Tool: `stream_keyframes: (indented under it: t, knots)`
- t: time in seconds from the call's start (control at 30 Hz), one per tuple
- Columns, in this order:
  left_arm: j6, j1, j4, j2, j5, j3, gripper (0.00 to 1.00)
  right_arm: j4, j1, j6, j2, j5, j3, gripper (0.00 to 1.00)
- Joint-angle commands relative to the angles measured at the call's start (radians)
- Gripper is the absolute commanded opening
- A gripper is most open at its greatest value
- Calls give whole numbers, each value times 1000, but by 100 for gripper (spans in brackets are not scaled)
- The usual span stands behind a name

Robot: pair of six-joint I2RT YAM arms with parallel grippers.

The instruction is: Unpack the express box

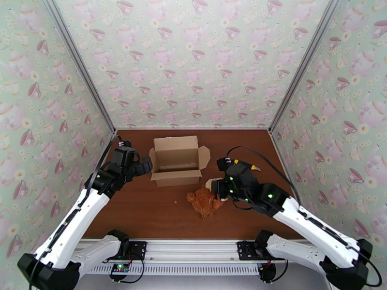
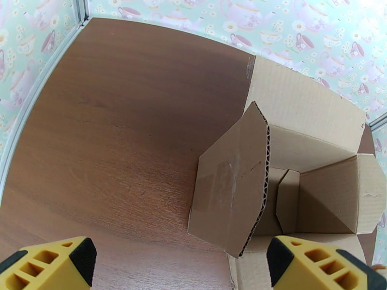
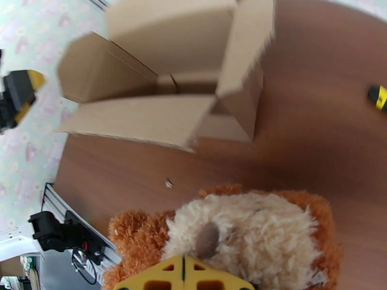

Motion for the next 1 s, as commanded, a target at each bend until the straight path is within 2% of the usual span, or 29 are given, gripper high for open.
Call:
stream_keyframes:
  t: [0.0,0.5,0.53,0.83,0.97]
  knots:
    - [3,7,-15,4,-25,-17,100,125,5,71,27,-13,-32,0]
    - [11,6,1,16,-18,-30,100,325,-6,152,253,36,-110,1]
    - [11,6,1,15,-19,-29,100,330,-8,156,268,42,-109,4]
    - [24,6,2,10,-30,-34,100,374,-28,191,340,56,-144,11]
    - [30,6,4,16,-33,-30,100,371,-32,196,372,54,-142,25]
